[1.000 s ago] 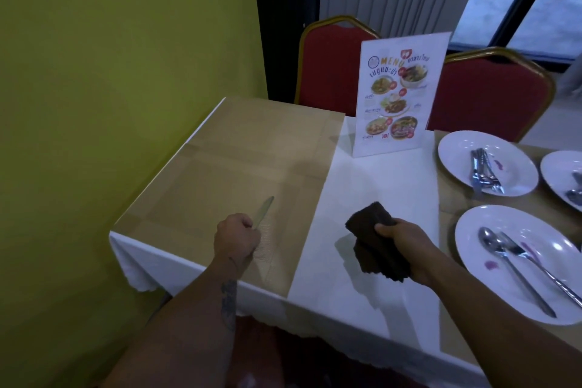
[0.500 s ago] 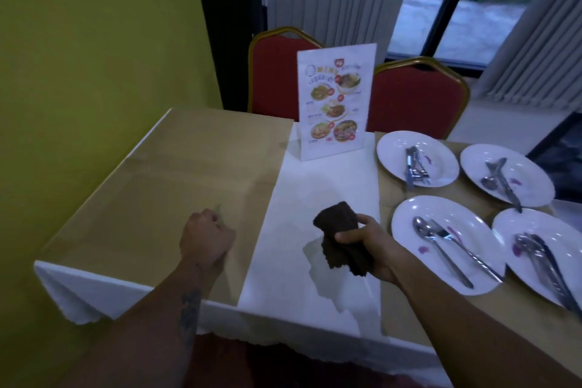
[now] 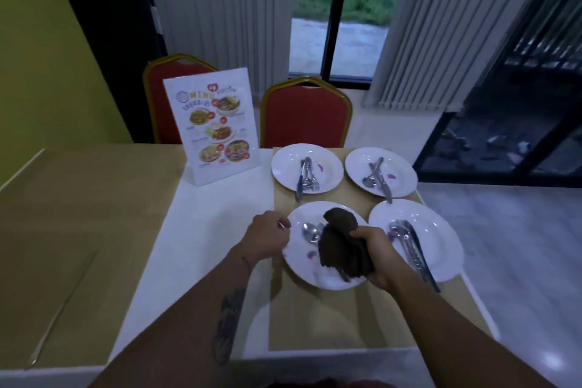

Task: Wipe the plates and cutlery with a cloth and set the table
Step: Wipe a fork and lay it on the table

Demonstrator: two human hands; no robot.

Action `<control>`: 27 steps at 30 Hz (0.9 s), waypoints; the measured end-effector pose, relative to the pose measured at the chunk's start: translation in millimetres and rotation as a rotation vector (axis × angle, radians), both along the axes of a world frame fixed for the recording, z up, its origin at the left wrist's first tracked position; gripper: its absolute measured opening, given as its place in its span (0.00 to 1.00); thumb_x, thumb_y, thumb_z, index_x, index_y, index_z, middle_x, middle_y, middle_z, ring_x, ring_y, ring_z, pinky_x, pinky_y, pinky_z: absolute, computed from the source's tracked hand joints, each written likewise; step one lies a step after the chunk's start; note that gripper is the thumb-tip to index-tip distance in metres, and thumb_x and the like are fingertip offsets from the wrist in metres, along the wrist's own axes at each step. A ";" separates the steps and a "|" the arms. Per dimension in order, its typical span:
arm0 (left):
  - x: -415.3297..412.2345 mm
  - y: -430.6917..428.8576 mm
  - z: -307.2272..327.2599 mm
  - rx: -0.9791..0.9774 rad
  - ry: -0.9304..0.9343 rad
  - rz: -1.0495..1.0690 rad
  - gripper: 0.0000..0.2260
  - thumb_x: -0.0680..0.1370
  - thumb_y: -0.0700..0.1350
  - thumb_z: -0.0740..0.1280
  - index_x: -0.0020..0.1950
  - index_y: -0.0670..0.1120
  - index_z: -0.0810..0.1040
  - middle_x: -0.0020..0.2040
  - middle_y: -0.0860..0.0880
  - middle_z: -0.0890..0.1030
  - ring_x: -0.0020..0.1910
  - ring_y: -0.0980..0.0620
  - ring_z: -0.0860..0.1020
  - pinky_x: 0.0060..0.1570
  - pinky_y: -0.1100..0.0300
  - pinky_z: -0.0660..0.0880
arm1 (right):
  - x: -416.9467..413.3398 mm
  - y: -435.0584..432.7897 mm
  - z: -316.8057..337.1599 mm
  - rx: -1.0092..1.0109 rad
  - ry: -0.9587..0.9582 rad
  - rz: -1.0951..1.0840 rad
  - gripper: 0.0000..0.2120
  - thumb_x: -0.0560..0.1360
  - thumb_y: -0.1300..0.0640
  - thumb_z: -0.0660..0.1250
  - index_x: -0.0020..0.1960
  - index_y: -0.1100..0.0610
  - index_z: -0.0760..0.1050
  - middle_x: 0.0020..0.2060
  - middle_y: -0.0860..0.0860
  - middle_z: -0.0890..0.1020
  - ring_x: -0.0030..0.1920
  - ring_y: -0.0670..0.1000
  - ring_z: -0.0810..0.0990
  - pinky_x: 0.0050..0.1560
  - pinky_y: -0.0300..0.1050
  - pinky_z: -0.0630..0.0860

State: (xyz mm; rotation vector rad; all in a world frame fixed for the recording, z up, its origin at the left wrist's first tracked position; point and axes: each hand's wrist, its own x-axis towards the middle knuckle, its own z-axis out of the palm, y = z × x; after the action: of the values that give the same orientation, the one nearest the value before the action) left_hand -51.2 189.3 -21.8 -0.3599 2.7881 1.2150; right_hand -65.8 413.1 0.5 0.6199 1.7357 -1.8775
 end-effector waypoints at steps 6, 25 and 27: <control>-24.7 111.4 -16.2 -0.066 -0.177 -0.124 0.15 0.78 0.44 0.63 0.58 0.36 0.79 0.55 0.37 0.82 0.55 0.38 0.79 0.58 0.47 0.75 | -13.5 65.0 8.5 0.179 0.164 0.033 0.14 0.76 0.63 0.64 0.61 0.59 0.77 0.48 0.59 0.83 0.49 0.63 0.83 0.50 0.61 0.82; -39.8 197.6 -30.1 -0.111 -0.349 0.182 0.24 0.81 0.42 0.62 0.75 0.35 0.63 0.64 0.38 0.77 0.63 0.40 0.77 0.61 0.52 0.74 | -36.7 150.4 0.9 0.287 0.267 0.269 0.26 0.78 0.61 0.68 0.67 0.47 0.57 0.48 0.45 0.71 0.47 0.48 0.76 0.40 0.36 0.75; -46.1 193.2 -24.1 0.055 -0.387 0.319 0.20 0.80 0.44 0.63 0.68 0.34 0.72 0.64 0.37 0.78 0.62 0.39 0.77 0.60 0.50 0.75 | -39.5 150.2 0.5 0.262 0.256 0.267 0.23 0.78 0.60 0.68 0.65 0.47 0.60 0.51 0.47 0.73 0.49 0.49 0.77 0.41 0.36 0.75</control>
State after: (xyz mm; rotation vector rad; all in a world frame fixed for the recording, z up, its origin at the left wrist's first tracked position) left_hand -97.3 382.5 -46.0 -0.9528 2.4209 1.1253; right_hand -105.2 563.4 1.0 0.2276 2.1328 -1.6131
